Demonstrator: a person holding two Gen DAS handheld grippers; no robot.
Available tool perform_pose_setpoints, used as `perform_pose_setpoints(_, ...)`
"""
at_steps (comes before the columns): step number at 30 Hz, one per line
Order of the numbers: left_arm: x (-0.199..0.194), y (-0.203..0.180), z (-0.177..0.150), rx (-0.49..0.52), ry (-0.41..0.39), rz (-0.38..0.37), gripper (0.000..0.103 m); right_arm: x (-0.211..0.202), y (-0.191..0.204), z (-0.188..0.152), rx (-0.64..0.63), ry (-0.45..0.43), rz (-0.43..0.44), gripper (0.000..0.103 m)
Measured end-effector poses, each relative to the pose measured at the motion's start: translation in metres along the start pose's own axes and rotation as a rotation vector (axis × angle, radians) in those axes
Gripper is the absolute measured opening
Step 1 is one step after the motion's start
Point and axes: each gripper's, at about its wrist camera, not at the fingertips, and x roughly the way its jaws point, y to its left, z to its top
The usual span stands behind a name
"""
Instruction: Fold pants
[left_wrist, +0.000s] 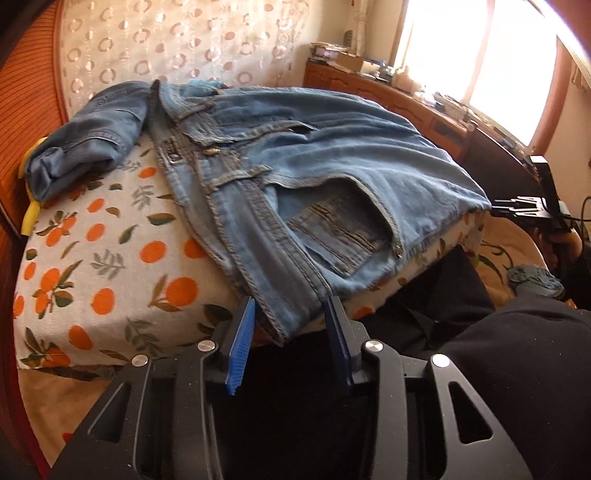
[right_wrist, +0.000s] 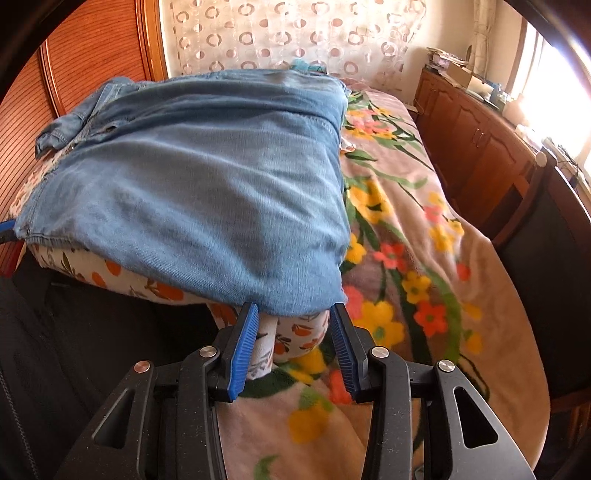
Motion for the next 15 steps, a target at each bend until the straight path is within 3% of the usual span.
perform_pose_setpoints(4, 0.0051, -0.0009, -0.0023, -0.003, 0.014, 0.001, 0.040, 0.0023, -0.0024, 0.0009, -0.001, 0.002, -0.004, 0.042)
perform_pose_setpoints(7, 0.0060, 0.0002, -0.0009, -0.014, 0.009, -0.017, 0.029, 0.0042, -0.0035, 0.0000, -0.006, 0.004, -0.021, 0.042)
perform_pose_setpoints(8, 0.0056, 0.0001, -0.0010, -0.014, 0.006, -0.022, 0.020, 0.0047, -0.0037, -0.0001, -0.007, 0.003, -0.029, 0.042)
perform_pose_setpoints(15, -0.0013, -0.0006, 0.0065, -0.006, -0.003, -0.026, 0.010, 0.0066, -0.0025, 0.0003, -0.004, -0.024, -0.044, 0.042)
